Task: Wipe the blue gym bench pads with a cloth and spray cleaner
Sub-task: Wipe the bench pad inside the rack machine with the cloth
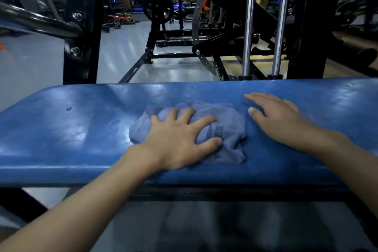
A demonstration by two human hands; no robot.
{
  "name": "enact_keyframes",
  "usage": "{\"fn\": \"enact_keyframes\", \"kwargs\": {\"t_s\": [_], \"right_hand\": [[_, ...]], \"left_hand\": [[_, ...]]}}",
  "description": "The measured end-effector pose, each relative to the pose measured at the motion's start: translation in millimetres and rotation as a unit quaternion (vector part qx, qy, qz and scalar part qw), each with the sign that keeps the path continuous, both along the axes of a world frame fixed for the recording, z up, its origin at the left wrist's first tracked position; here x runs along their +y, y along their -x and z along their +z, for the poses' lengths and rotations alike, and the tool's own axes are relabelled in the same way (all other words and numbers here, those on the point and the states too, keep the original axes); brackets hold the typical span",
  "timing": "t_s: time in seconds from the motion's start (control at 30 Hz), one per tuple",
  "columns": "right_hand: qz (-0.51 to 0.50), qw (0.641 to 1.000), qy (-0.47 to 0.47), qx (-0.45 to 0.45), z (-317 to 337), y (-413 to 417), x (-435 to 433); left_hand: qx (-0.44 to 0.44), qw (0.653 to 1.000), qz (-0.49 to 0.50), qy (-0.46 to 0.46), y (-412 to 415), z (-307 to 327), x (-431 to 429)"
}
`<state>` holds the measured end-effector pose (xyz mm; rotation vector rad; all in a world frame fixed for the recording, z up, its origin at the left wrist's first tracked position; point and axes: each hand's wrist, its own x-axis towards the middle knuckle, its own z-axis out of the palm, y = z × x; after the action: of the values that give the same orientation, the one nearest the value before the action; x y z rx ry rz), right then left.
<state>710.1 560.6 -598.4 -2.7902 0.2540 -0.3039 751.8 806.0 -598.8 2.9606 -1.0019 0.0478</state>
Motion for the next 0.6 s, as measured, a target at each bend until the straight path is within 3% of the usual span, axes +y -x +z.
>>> {"fn": "enact_keyframes", "kwargs": {"t_s": [0.1, 0.2, 0.33, 0.6], "right_hand": [[0.000, 1.000, -0.002, 0.003, 6.4, -1.3, 7.6], [0.001, 0.999, 0.019, 0.031, 3.8, -2.0, 7.5], [-0.001, 0.992, 0.063, 0.105, -11.9, -1.3, 4.6], [-0.003, 0.993, 0.074, 0.092, -14.6, -2.5, 5.2]], "left_hand": [[-0.024, 1.000, -0.003, 0.006, 19.4, -4.9, 11.0], [0.007, 1.000, 0.005, 0.019, 6.5, -4.2, 6.4], [0.031, 0.999, 0.023, 0.017, -35.2, -4.3, -7.7], [0.044, 0.997, 0.062, -0.006, -143.0, 4.7, -41.7]]}}
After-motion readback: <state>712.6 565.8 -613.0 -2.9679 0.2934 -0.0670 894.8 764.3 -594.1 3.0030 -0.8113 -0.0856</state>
